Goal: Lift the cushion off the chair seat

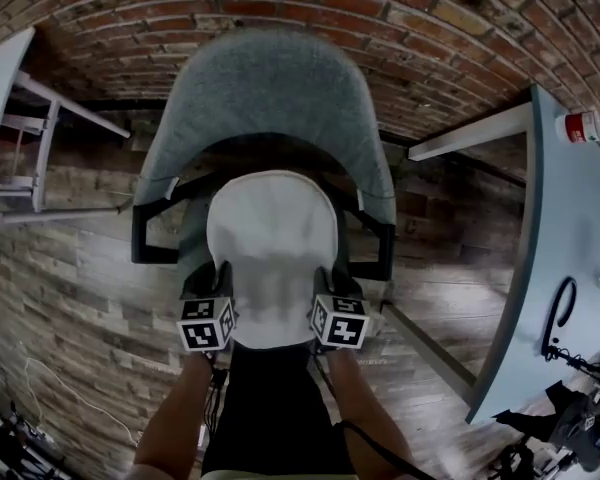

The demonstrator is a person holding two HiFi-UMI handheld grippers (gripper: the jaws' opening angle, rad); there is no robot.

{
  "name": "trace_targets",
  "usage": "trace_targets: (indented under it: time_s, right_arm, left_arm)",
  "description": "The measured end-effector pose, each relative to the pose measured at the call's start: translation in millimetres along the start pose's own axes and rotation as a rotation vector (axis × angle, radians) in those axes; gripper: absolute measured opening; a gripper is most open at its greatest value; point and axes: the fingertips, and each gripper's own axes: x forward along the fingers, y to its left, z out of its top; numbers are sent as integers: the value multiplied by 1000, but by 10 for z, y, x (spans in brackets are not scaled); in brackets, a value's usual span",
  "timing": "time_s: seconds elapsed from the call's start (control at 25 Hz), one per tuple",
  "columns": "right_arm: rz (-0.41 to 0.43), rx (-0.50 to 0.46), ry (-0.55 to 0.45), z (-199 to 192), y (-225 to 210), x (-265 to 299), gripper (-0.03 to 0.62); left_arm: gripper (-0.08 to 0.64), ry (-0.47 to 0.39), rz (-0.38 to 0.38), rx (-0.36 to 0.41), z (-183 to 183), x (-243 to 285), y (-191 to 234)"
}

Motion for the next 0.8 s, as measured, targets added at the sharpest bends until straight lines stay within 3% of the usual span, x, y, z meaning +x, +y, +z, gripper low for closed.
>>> trace_targets:
  time_s: [0.48, 0.8]
  right_arm:
    - [71, -16, -130, 797, 235, -1512, 86]
    - [116, -43, -269, 1506, 390, -2642, 86]
  left_arm:
    - [74, -129, 25, -3, 796, -1378, -447]
    - [74, -293, 50, 41, 1585, -2397, -875]
